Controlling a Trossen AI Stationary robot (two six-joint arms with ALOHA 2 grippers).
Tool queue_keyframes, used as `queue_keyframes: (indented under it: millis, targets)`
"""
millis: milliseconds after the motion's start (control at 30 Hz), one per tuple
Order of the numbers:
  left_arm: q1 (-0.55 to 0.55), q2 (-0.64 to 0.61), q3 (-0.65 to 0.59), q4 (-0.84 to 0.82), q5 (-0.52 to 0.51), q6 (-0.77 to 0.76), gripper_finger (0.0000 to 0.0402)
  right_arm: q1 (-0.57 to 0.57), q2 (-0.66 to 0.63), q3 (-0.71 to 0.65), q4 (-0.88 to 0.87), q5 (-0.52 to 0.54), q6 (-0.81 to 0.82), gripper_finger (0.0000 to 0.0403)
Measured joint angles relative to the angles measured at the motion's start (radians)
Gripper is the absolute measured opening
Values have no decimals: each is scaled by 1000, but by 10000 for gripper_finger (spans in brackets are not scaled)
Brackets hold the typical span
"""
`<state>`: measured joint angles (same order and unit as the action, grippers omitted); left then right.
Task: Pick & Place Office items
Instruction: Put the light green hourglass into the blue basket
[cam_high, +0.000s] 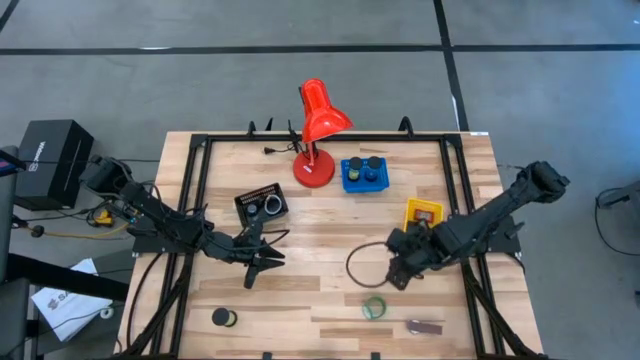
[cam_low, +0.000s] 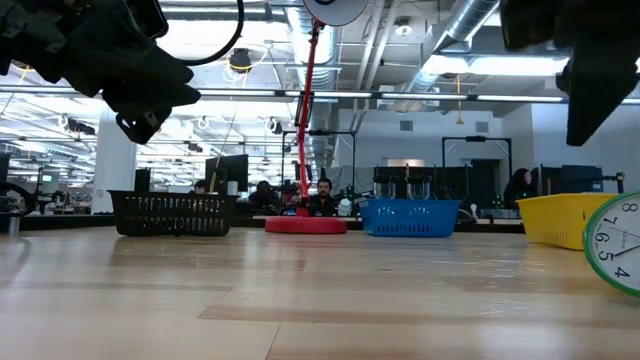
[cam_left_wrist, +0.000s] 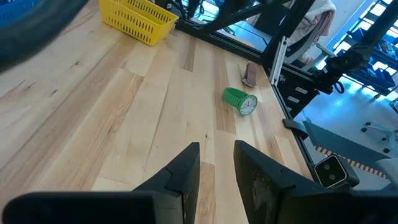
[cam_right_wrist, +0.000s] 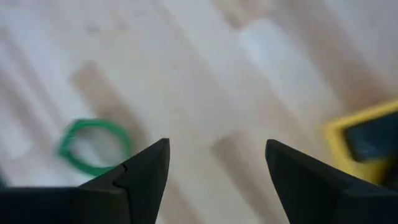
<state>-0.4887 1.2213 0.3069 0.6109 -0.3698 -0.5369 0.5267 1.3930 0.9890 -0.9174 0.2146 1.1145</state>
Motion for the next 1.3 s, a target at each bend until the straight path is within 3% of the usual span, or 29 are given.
queue_keyframes:
  millis: [167,433,600,700,1067,1300]
  targets:
    - [0,0,0,0,0,-2,92,72,3,0,128,41,-55,256]
    - [-33,0,0,14,0,-3,92,171,3,0,324,395,-336,256]
    - [-49,0,0,79,0,-3,92,187,3,-43,474,485,-542,256]
    - [-49,0,0,95,0,2,92,181,1,-108,582,457,-646,256]
    - [-11,0,0,110,-27,8,92,59,1,-297,738,299,-706,256]
    - [39,0,0,146,-33,9,92,-82,-9,-304,821,22,-746,256]
